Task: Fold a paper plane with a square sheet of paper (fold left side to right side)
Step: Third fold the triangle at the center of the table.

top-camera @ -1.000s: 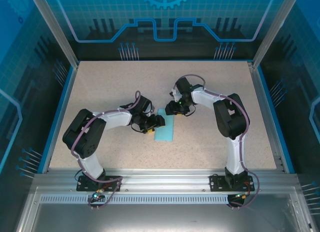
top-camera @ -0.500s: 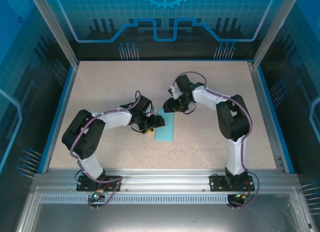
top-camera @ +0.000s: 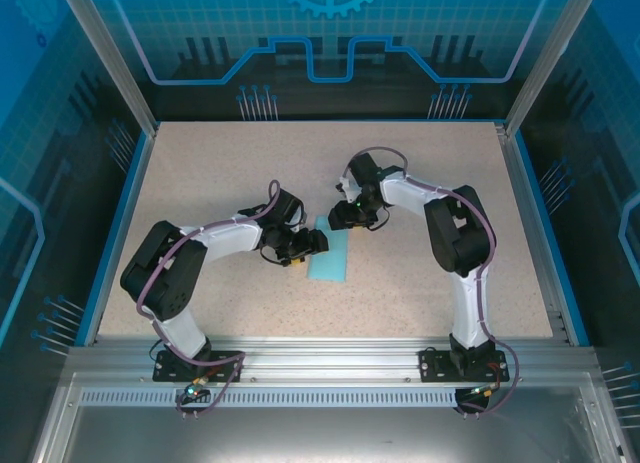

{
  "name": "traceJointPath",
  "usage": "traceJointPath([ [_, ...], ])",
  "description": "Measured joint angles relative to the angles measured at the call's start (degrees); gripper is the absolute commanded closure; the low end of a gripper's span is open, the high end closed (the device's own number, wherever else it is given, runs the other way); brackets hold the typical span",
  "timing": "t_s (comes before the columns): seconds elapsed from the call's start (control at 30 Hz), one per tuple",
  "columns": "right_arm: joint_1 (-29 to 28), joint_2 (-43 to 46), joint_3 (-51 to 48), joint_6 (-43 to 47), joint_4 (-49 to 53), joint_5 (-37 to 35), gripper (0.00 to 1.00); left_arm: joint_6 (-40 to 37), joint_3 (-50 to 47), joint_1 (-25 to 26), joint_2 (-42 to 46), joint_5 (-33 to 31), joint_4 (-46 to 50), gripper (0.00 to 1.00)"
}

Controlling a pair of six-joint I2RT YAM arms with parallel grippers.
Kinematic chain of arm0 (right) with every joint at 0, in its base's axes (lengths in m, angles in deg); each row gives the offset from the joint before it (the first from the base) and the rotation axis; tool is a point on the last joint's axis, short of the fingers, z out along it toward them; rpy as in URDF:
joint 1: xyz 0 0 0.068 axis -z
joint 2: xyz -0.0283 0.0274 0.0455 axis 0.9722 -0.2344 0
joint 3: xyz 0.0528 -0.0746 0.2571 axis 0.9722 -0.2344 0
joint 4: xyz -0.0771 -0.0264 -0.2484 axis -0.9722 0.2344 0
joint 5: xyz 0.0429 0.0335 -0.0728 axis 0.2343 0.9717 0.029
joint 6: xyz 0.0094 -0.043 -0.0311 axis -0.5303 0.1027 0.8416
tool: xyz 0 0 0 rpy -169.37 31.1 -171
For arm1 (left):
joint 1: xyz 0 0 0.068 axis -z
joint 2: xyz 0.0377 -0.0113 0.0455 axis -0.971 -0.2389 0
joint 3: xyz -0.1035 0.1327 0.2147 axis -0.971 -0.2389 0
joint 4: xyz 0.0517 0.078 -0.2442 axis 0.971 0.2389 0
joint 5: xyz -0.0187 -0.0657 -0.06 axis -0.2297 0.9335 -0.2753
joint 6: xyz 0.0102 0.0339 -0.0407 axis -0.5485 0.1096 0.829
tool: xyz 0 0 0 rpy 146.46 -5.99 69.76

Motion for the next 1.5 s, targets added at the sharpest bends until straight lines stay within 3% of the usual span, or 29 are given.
traceJointPath([
  [0.7,0.0,-0.94,1.49,2.32,1.88,0.04,0.44,0.13,0.76,0.0,-3.06,3.28,-2.43,0.31],
  [1.1,0.0,-0.94,1.49,2.32,1.86,0.07,0.44,0.17,0.74,-0.07,-3.52,3.89,-5.05,0.42],
  [1.5,0.0,-0.94,1.49,2.32,1.86,0.07,0.44,0.15,0.17,-0.07,-0.57,2.75,-4.9,0.43],
])
